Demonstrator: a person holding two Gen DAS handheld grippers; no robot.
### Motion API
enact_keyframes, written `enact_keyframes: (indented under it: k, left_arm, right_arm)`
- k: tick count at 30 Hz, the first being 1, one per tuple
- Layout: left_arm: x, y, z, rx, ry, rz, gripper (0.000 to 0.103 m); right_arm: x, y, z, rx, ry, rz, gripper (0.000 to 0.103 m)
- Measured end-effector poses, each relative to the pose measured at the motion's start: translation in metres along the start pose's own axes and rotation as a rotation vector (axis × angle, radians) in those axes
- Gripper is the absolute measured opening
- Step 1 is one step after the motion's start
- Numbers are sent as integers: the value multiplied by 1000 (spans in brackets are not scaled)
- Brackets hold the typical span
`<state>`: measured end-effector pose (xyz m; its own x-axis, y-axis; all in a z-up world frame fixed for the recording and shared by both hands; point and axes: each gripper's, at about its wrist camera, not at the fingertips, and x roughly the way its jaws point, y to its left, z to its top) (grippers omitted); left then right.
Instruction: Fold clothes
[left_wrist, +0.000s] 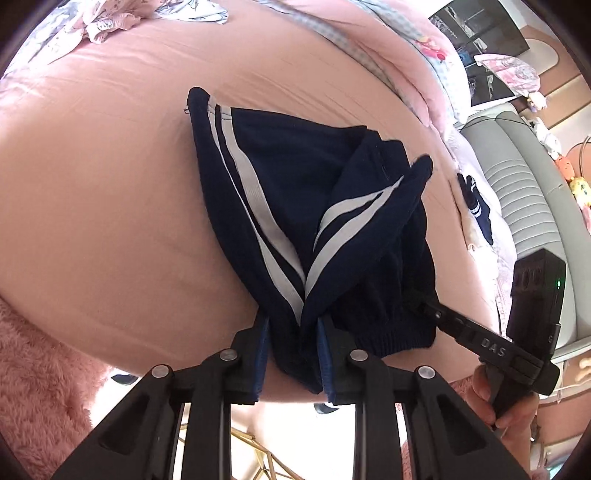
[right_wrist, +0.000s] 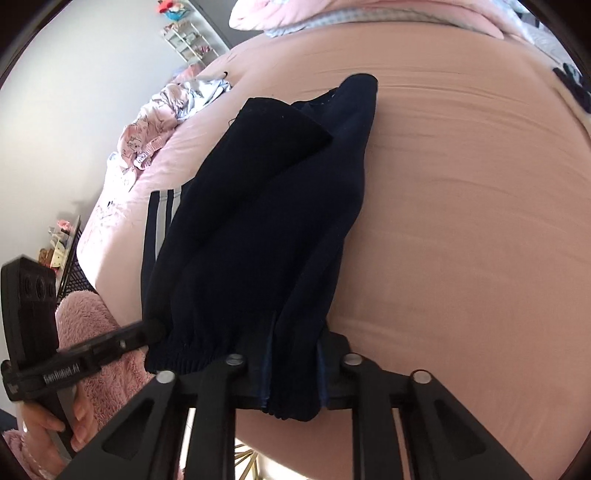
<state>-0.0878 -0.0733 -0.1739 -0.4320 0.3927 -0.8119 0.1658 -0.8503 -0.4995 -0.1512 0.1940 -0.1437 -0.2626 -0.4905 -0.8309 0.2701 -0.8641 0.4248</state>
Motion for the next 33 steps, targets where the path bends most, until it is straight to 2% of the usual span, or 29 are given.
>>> enact_keyframes:
  k: [6, 8, 11, 13, 16, 19, 22, 24, 27, 28, 29, 32, 33]
  left_arm:
    - [-1, 6, 1, 2, 44, -22, 21]
    - [-1, 9, 3, -8, 65, -33, 24]
    - [-12, 2, 8, 31, 49, -1, 30]
    - [-27, -9, 11, 106, 14, 21, 31]
    - [-36, -43, 20, 309, -27, 61, 40]
    - [-26, -78, 28, 503, -45, 75, 41]
    - [0, -113, 33, 646, -32, 53, 41]
    - [27, -137, 41, 701, -18, 66, 41]
    - [50, -144, 48, 701, 12, 32, 40]
    - [55, -145, 50, 692, 24, 10, 34]
    - [56, -140, 50, 683, 34, 2, 18]
    - [56, -132, 53, 643, 23, -10, 5]
    - [56, -130, 54, 627, 12, -12, 4]
  right_arm:
    - [-14, -3, -38, 114, 15, 51, 12]
    - [-14, -2, -46, 113, 18, 56, 16]
    - [-17, -8, -37, 145, 15, 64, 23]
    - [-30, -15, -32, 162, -31, 50, 28]
    - [-47, -26, -19, 179, -101, 4, 32]
    - [-42, -34, 1, 180, -97, -49, 32]
    - [-30, -42, 19, 148, -70, -107, 32]
    - [-23, -47, 27, 138, -49, -116, 32]
    - [-10, -42, 39, 109, -46, -123, 32]
    - [-4, -38, 44, 97, -44, -130, 32]
    - [0, -38, 46, 91, -41, -133, 32]
    - [-3, -48, 46, 75, -35, -135, 32]
    - [-4, -50, 46, 73, -33, -134, 32]
